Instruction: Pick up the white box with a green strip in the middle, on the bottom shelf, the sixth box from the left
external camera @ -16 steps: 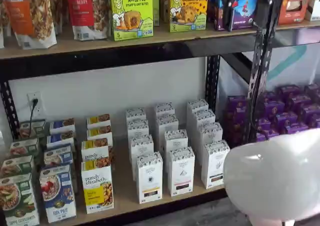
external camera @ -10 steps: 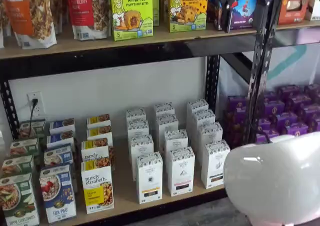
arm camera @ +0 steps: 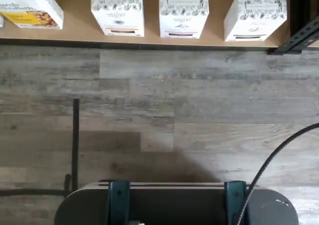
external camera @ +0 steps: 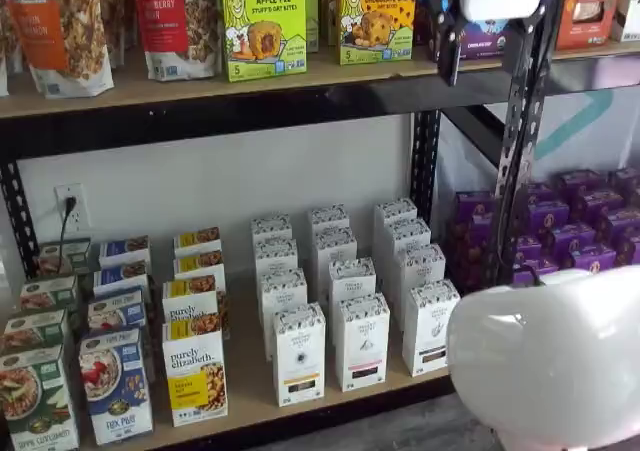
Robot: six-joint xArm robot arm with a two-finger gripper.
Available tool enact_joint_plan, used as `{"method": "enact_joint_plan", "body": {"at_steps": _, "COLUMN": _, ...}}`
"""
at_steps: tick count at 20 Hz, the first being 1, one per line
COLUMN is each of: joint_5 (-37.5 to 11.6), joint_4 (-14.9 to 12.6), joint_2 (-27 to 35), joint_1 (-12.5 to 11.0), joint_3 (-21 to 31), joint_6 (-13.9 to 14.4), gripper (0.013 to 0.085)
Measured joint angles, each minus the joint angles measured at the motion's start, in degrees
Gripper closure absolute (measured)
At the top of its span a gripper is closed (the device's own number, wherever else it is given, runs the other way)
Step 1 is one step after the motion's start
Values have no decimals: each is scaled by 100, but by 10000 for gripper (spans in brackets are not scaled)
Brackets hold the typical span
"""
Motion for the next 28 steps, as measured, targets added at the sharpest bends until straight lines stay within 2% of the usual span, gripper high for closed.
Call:
{"method": "enact_joint_plan", "body": {"at_steps": 3, "joint_5": -297, "joint_4": -58, "joint_2": -111, "joint_1": -54, "joint_3": 373, "joint_6": -62, "gripper": 130}}
{"method": "enact_joint_plan", "body": {"at_steps": 6, "joint_5": -620, "joint_4": -3, "joint_2": -202, "joint_1": -217, "joint_3": 792, "joint_6": -207, "gripper": 130}}
{"method": "enact_joint_plan", "body": {"at_steps": 10, "joint_5": -1325, "joint_4": 1, "joint_2": -321, "joint_1": -432, "joint_3": 1609, "joint_6": -419, "gripper": 130}}
{"method": "enact_joint_plan", "body": {"at_steps": 16, "joint_5": -2281, "joint_4": 112, "joint_2": -410, "joint_1": -666, "joint_3": 2435, "joint_6": -665, "gripper": 130}}
{"method": "enact_joint_plan", "body": {"at_steps": 26, "joint_5": -3989, "joint_4": -342, "joint_2": 304, "joint_1": -781, "joint_3": 3586, "joint_6": -639, "gripper": 130}}
{"method": "enact_joint_plan", "body": {"at_steps": 28, "joint_5": -4372, "joint_4": -276, "joint_2": 496, "joint_1": -845, "joint_3": 3760, "joint_6": -714, "gripper": 130}}
